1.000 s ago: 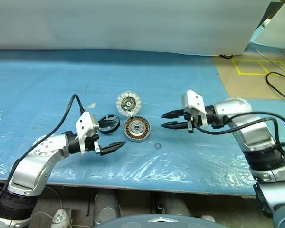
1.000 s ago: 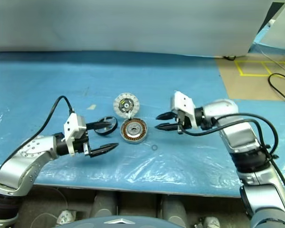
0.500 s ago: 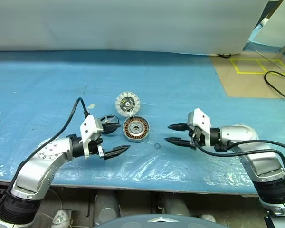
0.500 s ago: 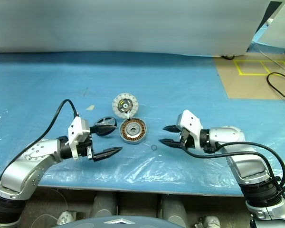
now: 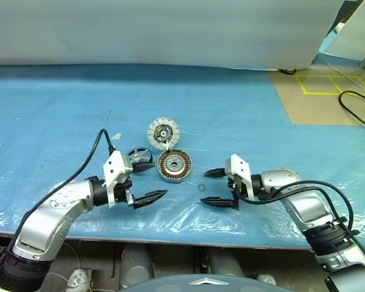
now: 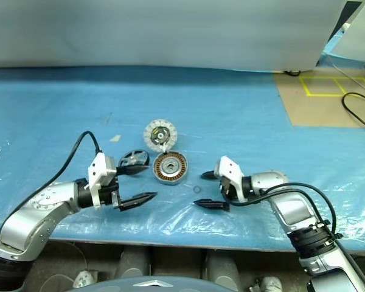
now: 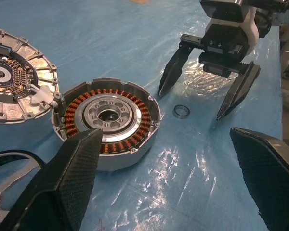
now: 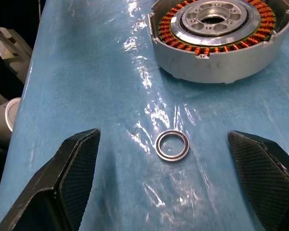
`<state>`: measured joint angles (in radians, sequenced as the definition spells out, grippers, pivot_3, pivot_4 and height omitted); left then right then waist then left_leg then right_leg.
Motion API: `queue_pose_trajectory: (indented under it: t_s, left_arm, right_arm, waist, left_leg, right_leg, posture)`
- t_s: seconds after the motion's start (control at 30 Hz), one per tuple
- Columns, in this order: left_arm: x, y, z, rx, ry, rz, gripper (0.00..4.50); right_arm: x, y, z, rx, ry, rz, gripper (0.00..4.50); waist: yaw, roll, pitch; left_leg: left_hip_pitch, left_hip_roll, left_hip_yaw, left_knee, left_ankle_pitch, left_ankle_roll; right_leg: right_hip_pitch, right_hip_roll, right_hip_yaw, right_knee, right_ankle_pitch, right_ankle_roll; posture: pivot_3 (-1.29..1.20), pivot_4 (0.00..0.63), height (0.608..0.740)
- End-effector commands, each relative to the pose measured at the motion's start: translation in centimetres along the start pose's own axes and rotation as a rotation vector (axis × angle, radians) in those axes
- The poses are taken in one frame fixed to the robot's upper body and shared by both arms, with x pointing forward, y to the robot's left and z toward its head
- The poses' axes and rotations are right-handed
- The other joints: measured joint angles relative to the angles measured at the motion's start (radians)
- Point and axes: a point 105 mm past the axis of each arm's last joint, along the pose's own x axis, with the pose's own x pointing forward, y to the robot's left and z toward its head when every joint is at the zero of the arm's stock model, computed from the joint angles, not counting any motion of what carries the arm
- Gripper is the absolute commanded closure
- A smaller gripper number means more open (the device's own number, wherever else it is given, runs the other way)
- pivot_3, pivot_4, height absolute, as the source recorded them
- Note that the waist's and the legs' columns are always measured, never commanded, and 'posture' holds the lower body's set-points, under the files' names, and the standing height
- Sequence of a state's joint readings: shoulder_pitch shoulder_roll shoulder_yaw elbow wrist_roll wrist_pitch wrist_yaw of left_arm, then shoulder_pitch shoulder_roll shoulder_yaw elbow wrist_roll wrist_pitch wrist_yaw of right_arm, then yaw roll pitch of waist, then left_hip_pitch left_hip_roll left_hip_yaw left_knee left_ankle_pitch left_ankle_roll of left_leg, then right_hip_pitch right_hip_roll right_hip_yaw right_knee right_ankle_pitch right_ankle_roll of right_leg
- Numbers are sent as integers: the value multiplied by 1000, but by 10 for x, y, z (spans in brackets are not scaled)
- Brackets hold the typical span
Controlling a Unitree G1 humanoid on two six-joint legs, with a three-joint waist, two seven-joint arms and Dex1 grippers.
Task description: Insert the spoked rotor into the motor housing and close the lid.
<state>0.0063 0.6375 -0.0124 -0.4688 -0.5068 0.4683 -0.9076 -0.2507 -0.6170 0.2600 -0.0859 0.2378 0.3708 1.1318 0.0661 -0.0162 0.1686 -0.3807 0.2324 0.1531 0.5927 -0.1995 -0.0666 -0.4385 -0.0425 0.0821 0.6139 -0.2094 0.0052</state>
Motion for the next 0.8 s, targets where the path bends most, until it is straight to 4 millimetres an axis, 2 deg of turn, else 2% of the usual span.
queue_pose_trajectory:
  t_s: [0.03,0.3,0.43,0.8]
  left_arm:
    - [1,-5,9,34,-20,-9,10]
    - [3,-4,9,38,-22,-1,10]
    - [4,-2,8,41,-19,2,10]
    - [5,1,11,51,-23,14,10]
  right_arm:
    - [1,-5,6,-46,-11,-8,28]
    - [11,-11,3,-63,16,-16,28]
    - [12,-7,5,-70,23,-2,28]
    - [12,1,-9,-149,104,5,28]
  waist:
    - [2,0,0]
    - [1,0,0]
    - [1,0,0]
    - [1,0,0]
  left_leg:
    - [0,0,0,0,0,0]
    - [1,0,0,0,0,0]
    - [1,0,0,0,0,0]
    - [1,0,0,0,0,0]
  right_leg:
    - [0,0,0,0,0,0]
    - [1,0,0,0,0,0]
    - [1,0,0,0,0,0]
    - [1,0,0,0,0,0]
  posture:
    - [0,150,740]
    - [0,150,740]
    - [0,150,740]
    - [0,150,740]
